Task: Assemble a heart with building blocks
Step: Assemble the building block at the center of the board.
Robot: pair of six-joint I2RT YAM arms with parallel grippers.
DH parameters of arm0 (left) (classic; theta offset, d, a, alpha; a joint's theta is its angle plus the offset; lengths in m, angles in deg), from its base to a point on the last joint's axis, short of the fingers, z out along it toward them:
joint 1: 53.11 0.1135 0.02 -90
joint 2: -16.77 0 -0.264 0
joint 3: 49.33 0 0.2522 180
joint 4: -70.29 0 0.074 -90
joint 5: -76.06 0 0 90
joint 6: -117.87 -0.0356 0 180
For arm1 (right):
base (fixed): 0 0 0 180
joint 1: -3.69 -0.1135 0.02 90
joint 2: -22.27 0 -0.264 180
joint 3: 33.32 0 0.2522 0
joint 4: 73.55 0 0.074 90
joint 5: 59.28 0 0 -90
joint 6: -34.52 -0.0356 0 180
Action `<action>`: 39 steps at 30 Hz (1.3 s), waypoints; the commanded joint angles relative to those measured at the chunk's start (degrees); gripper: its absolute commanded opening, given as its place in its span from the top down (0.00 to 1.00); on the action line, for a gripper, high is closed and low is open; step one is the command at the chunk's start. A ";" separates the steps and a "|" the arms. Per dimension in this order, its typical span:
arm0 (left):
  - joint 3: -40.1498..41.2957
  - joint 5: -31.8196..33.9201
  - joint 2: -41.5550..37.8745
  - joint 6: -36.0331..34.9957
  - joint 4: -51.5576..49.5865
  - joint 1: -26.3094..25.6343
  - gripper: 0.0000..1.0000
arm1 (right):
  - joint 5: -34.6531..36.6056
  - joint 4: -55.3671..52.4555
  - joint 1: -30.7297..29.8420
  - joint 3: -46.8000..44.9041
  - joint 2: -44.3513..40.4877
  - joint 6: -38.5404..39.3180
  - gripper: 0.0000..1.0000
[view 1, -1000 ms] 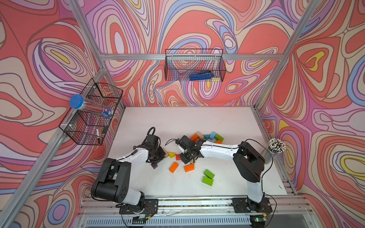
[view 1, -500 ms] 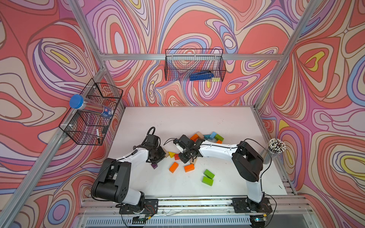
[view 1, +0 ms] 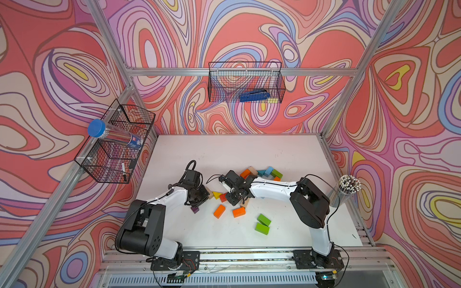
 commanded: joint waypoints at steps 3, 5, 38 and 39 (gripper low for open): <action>-0.65 -0.39 0.63 0.99 0.04 -0.34 0.84 | 0.16 -0.09 0.39 2.17 0.98 0.29 0.55; -0.72 -0.42 0.55 1.03 0.06 -0.34 0.84 | -0.78 0.29 0.41 2.01 0.87 0.09 0.50; -0.48 0.23 0.10 1.12 -0.30 -0.43 0.83 | -1.07 1.01 0.94 1.77 0.44 -1.42 0.40; -0.46 0.26 0.02 1.16 -0.37 -0.43 0.83 | -2.48 1.50 0.94 1.33 -0.08 -1.40 0.39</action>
